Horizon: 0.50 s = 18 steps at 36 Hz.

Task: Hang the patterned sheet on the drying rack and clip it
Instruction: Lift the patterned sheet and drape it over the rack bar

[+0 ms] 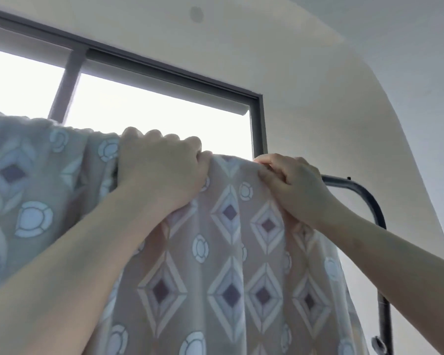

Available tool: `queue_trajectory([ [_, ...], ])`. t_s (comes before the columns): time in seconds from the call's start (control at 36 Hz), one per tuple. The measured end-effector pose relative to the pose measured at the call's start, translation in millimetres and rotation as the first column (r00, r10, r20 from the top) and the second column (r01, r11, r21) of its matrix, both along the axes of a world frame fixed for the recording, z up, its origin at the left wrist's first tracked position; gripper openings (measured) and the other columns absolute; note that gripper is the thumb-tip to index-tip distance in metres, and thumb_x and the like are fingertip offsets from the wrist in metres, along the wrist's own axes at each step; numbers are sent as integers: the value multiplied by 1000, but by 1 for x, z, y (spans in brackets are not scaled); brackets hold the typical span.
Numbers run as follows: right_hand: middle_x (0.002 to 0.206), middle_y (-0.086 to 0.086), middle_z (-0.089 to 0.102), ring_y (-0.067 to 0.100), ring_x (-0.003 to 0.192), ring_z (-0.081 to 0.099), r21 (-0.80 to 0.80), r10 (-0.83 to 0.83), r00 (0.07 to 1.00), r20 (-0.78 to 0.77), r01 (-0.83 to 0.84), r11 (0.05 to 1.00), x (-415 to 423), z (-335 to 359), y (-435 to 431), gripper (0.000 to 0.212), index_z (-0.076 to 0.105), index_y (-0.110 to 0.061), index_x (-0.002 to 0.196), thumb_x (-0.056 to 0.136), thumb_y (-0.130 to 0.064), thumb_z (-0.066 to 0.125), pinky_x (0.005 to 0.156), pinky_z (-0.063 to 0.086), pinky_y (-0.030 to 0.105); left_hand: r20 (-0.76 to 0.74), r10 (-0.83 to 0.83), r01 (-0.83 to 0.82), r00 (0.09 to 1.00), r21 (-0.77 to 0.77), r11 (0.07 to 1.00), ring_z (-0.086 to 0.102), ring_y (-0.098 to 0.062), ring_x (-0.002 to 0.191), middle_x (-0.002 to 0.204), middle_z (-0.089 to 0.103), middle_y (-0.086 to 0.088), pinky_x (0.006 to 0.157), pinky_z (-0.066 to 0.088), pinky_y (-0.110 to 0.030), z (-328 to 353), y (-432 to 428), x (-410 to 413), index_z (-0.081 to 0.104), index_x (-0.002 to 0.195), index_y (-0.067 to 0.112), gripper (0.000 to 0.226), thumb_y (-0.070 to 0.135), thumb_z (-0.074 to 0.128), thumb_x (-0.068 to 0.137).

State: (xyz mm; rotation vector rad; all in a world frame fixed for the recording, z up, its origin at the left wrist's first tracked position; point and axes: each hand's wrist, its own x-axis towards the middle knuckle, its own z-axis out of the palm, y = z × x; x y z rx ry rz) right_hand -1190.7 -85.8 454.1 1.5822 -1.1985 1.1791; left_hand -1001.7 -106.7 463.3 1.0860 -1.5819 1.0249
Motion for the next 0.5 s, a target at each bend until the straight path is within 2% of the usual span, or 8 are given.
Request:
queue_trajectory([
  [0.06,107,-10,61,16,112,51,-6,24,1000,8,-24,1000,-10,-4,1,40,58,-22,121,93,-41,36,101,35,41,-27,-37,37,999,-7,999,40,-19,85,95,60,2,86,27,-40,0,-1,-4,51,92,24,39,43,17,96],
  [0.11,121,-5,59,15,120,46,-34,83,996,40,-82,996,-21,-5,3,33,56,-19,125,98,-24,38,100,32,28,-42,-87,87,995,-2,996,41,-21,89,100,62,-1,92,28,-41,1,1,-14,49,89,23,37,42,19,96],
  [0.19,126,1,58,16,121,45,-50,36,990,135,-29,998,-38,-5,5,36,57,-13,125,95,-9,37,82,25,13,36,-85,84,996,23,996,46,-25,104,111,59,-2,93,26,-43,-5,6,-29,48,116,35,41,47,14,95],
  [0.25,118,7,62,23,113,50,-57,-80,987,140,88,994,-51,-3,4,31,60,-10,116,92,-15,41,79,28,19,90,-60,57,994,32,998,46,-26,109,114,57,-2,94,26,-44,-7,7,-36,41,124,45,42,52,11,94],
  [0.31,111,10,62,28,108,51,-56,-190,971,145,200,978,-63,-3,5,32,61,-10,111,91,-25,41,80,33,27,84,-85,78,993,83,993,47,-25,111,115,58,-2,97,25,-45,-5,11,-41,44,123,44,45,53,11,94],
  [0.39,103,11,57,25,93,47,-35,-213,962,168,222,974,-74,-2,12,23,61,-9,107,93,-19,45,69,24,23,60,-139,132,988,112,985,49,-24,109,115,58,-1,99,24,-46,1,11,-51,50,120,32,45,50,17,96],
  [0.44,98,11,54,22,86,42,-47,-194,964,184,206,977,-76,1,16,14,58,-12,95,93,-16,45,63,19,23,77,-145,138,986,83,987,51,-23,106,113,59,-1,97,25,-45,0,11,-59,51,116,24,44,47,20,97],
  [0.5,99,13,53,26,90,44,-20,-163,955,247,173,985,-81,6,16,10,50,-18,85,93,-18,44,70,24,25,89,-149,144,985,64,988,51,-23,106,112,59,0,96,26,-45,-1,10,-70,50,114,20,43,45,20,97],
])
